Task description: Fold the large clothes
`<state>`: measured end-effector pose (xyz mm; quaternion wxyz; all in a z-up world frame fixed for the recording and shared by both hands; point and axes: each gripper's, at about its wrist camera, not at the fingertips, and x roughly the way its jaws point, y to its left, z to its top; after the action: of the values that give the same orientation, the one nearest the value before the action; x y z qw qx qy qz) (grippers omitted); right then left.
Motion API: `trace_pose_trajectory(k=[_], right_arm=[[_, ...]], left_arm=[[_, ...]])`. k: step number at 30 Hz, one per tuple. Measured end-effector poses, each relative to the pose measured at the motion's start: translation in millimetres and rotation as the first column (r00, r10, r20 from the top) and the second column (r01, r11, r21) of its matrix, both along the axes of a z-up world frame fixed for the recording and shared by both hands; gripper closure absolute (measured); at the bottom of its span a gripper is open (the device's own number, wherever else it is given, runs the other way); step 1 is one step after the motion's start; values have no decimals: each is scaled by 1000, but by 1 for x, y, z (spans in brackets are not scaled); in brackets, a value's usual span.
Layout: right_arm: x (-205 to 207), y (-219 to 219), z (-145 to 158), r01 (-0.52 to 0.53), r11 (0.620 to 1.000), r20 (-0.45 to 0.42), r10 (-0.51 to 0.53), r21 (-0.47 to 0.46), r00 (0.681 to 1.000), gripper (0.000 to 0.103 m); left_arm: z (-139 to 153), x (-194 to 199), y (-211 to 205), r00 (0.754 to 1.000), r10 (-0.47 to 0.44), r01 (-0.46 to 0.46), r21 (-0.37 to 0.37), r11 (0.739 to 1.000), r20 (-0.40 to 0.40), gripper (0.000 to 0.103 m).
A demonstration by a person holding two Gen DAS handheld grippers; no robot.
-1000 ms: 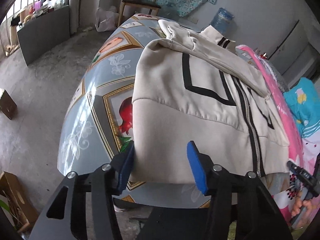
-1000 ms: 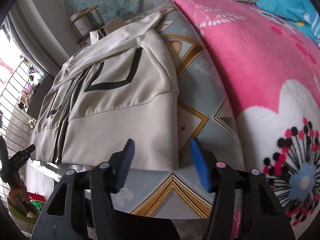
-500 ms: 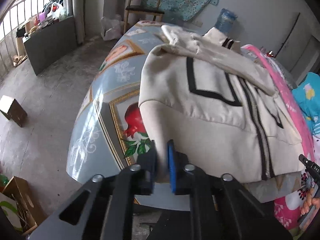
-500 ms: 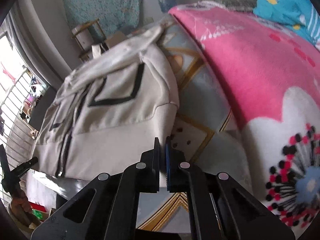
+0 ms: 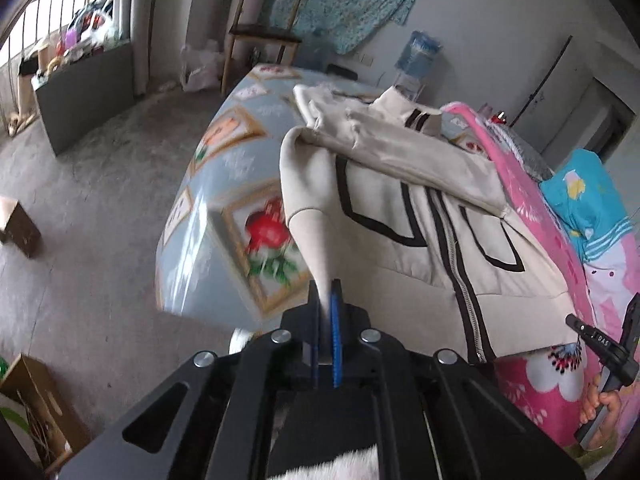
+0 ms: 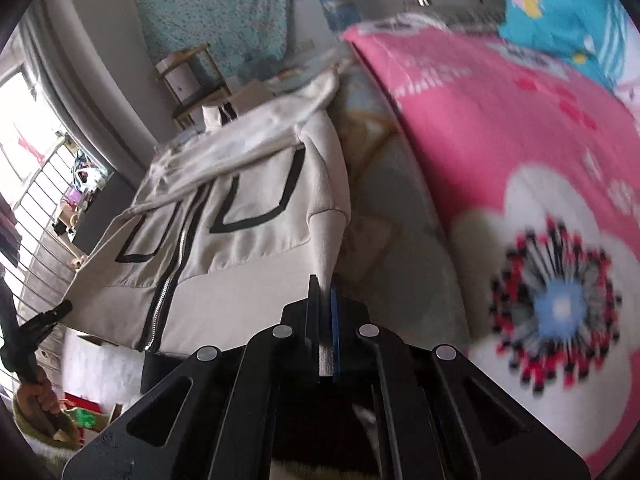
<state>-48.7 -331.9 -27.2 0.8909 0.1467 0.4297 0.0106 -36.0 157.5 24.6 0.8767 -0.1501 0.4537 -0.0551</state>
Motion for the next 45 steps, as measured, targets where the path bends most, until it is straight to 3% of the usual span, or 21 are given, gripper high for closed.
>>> trace_pose_trajectory(k=[3,5,12,15,18,20,22,23,24,27,32,37,45], right_arm=[[0,0,-16,17,1000,-48,-18,-17,999,99],[11,0,-16,23,1000,-50,-24,-9,998,99],[76,11,32,-37,998,97,42,-51,994,99],[117,10,39,-54,998,126,57,-29,990,99],[156,11,31,-16,1000,110,16,-1,994,97],[185,8,14,-8,1000,77,8,5,997,92],[206,2,-7,15,1000,30,-15,18,999,66],[210,-1,-13,39,999,22,-39,13,999,58],[208,-4,-15,52,998,22,-53,20,998,51],[196,-17,-16,69,994,49,-73,88,996,42],[163,-31,-11,77,989,67,-86,124,994,35],[129,-33,-15,79,981,54,-90,179,994,23],[95,-28,-37,90,963,-32,-84,253,996,23]], left_arm=[[-13,-2,0,1000,8,-8,-16,1000,-23,99],[-14,6,6,999,20,-22,-83,996,-28,99],[12,68,28,997,40,-21,-286,958,60,99],[10,99,33,997,52,-34,-291,956,55,98],[-8,140,37,998,67,-64,-309,949,-1,97],[-23,158,43,995,95,-104,-329,939,-43,94],[-37,170,48,991,110,-131,-347,929,-78,90],[-43,173,50,988,119,-146,-352,925,-98,88],[-44,172,52,985,135,-163,-345,924,-104,81],[-39,160,62,982,182,-191,-314,930,-58,62],[-34,137,73,981,181,-192,-289,938,-63,59],[-44,109,57,984,115,-155,-336,929,-136,46],[-66,87,37,980,63,-137,-408,903,-191,39]])
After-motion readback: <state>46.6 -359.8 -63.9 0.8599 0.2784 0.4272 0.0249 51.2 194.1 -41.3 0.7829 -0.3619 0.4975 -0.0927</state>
